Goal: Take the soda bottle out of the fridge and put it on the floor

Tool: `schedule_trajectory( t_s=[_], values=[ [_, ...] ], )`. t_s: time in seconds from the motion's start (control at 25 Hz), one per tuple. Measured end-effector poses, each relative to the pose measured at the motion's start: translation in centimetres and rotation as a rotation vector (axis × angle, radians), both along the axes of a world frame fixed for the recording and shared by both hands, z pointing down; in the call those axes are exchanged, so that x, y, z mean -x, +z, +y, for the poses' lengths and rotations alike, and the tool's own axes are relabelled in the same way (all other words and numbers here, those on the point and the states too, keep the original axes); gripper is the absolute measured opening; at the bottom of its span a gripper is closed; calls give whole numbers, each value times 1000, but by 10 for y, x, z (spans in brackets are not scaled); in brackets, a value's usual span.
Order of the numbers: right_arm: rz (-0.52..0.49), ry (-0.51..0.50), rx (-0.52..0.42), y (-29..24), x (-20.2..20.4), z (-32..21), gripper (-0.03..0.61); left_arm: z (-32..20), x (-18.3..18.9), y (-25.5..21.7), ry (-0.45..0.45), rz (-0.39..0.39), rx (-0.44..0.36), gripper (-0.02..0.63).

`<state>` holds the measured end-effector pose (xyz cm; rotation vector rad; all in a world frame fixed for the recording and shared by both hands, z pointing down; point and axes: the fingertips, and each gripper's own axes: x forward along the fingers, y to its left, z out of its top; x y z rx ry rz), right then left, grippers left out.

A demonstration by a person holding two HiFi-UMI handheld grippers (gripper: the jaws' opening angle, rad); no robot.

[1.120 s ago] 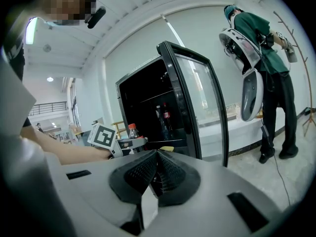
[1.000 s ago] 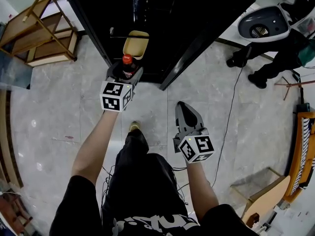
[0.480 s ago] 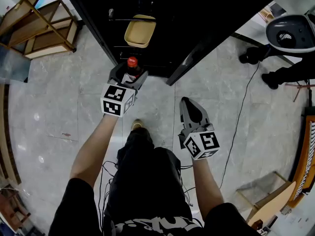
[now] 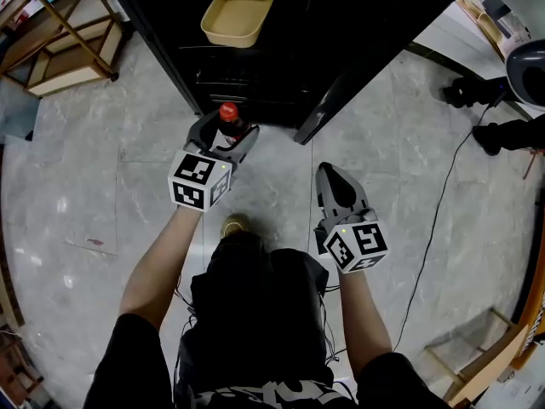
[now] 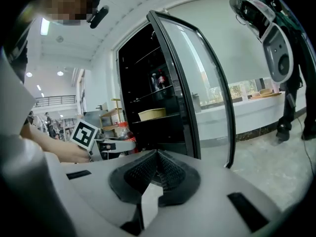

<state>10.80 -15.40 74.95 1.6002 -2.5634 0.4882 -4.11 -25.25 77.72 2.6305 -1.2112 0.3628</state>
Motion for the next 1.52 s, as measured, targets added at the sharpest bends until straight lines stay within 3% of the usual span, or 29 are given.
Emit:
schedule_trajectory(
  t_s=[0.52,1.52],
  values=[
    [-29,6,-30,106,-7,-1,23,19,0,116,-21,-1,-6,307],
    [-54,47,-27,132,2,-1,23,48,-11,286,-18,-34,66,307]
  ],
)
